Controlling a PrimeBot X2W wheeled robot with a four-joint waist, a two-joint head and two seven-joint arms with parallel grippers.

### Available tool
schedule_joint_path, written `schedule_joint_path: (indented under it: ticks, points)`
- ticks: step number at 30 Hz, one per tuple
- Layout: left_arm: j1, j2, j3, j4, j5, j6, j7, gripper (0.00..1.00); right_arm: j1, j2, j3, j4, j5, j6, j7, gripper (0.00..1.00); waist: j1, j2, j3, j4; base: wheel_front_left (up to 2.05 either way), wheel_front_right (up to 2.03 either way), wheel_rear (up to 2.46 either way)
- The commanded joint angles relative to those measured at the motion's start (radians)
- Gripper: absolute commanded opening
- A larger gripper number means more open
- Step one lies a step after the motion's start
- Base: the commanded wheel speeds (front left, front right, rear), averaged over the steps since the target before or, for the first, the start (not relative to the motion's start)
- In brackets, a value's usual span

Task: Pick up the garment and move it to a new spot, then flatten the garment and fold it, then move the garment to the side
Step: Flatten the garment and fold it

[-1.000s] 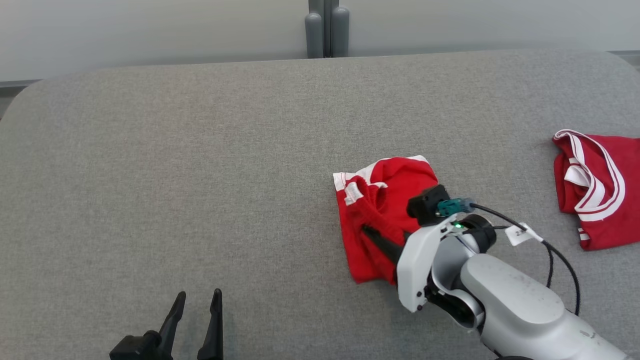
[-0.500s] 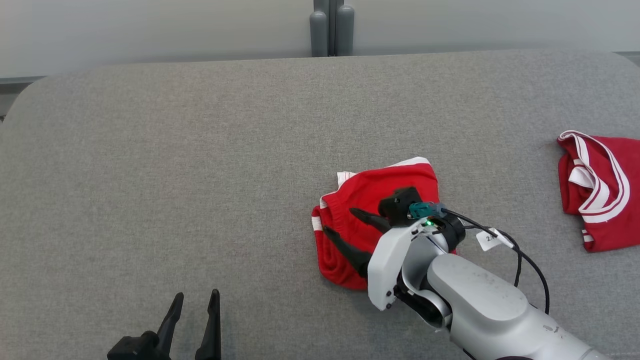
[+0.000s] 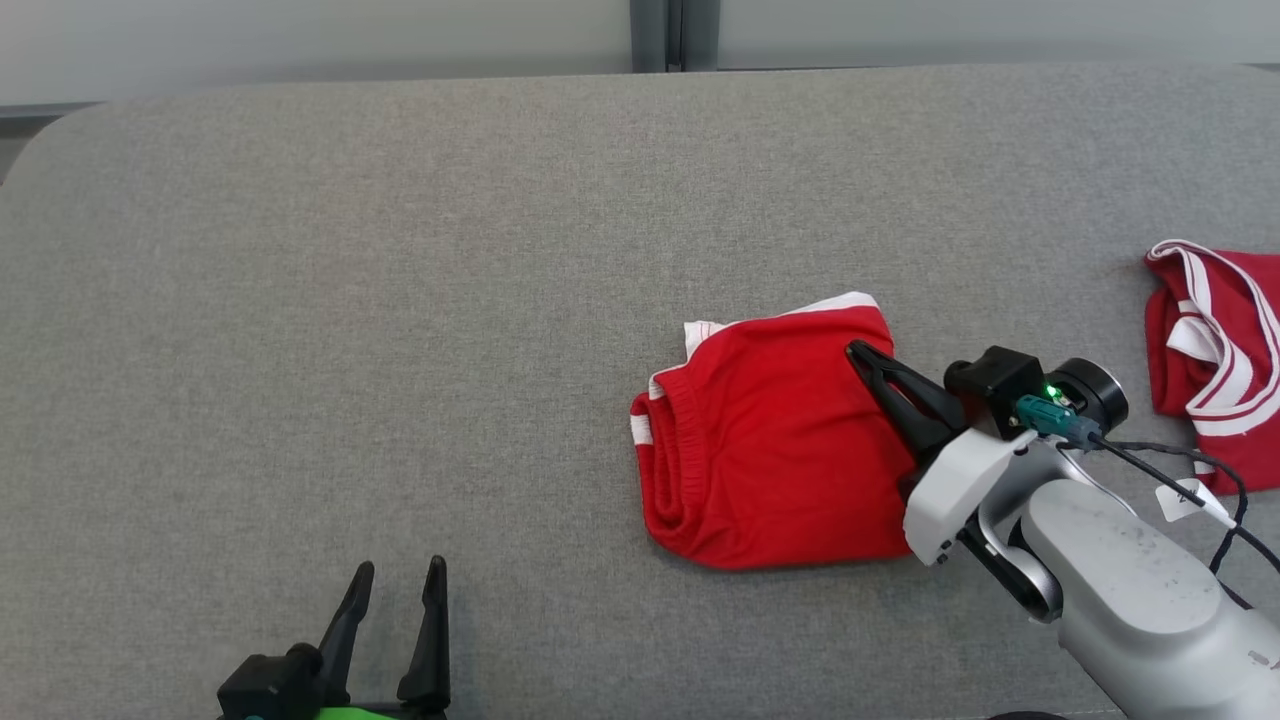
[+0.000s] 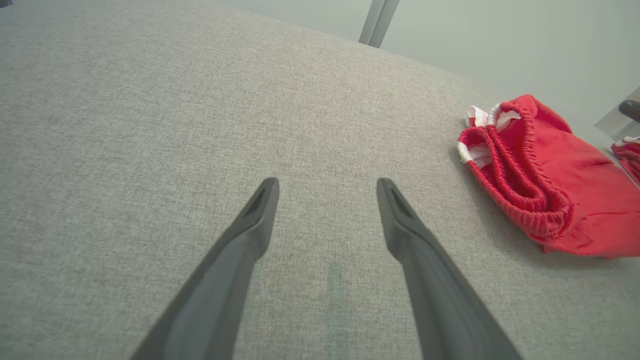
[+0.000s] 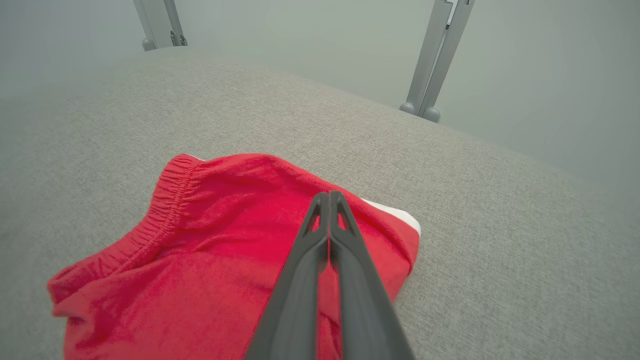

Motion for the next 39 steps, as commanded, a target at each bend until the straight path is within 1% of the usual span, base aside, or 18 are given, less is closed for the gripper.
schedule_joint_path:
  ticks: [1,6,10,13,25,31,34,35,39]
  points:
    - [-0.026,-0.004,-0.002,-0.006,-0.002,-0.003,-0.003,1.0,0.02,0.01,-0.024,0.011,-0.029,-0.002,-0.019,0.0,0.0,-0.0001,0.029,0.014,0.0,0.0,0.0]
    - [-0.059,-0.006,-0.014,-0.008,-0.005,-0.003,-0.003,1.0,0.046,0.075,-0.088,0.043,-0.101,-0.002,-0.038,0.0,0.0,-0.0001,0.087,0.031,0.0,0.0,0.0]
    - [-0.093,-0.006,-0.027,-0.009,-0.006,-0.003,-0.003,1.0,0.004,0.122,-0.133,0.065,-0.153,-0.002,-0.037,0.0,0.0,-0.0001,0.129,0.049,0.0,0.0,0.0]
    - [-0.12,-0.007,-0.037,-0.005,-0.006,-0.003,-0.003,1.0,-0.024,0.148,-0.151,0.102,-0.186,-0.002,-0.037,0.0,0.0,-0.0001,0.156,0.066,0.0,0.0,0.0]
    - [-0.164,-0.012,-0.05,0.009,-0.019,-0.003,-0.003,1.0,-0.094,0.199,-0.212,0.242,-0.221,-0.002,-0.037,0.0,0.0,-0.0001,0.197,0.125,0.0,0.0,0.0]
    - [-0.165,-0.015,-0.052,0.015,-0.023,-0.003,-0.003,1.0,-0.094,0.236,-0.225,0.272,-0.237,-0.001,-0.037,0.0,0.0,-0.0001,0.191,0.134,0.0,0.0,0.0]
    - [-0.164,-0.015,-0.05,0.014,-0.024,-0.003,-0.003,1.0,-0.087,0.266,-0.23,0.241,-0.249,-0.001,-0.037,0.0,0.0,-0.0001,0.181,0.129,0.0,0.0,0.0]
    - [-0.153,-0.016,-0.046,0.014,-0.022,-0.003,-0.003,1.0,-0.062,0.285,-0.199,0.224,-0.254,-0.001,-0.037,0.0,0.0,-0.0001,0.168,0.12,0.0,0.0,0.0]
    - [-0.144,-0.016,-0.049,0.012,-0.024,-0.003,-0.003,1.0,-0.054,0.3,-0.164,0.24,-0.245,-0.001,-0.037,0.0,0.0,-0.0001,0.164,0.113,0.0,0.0,0.0]
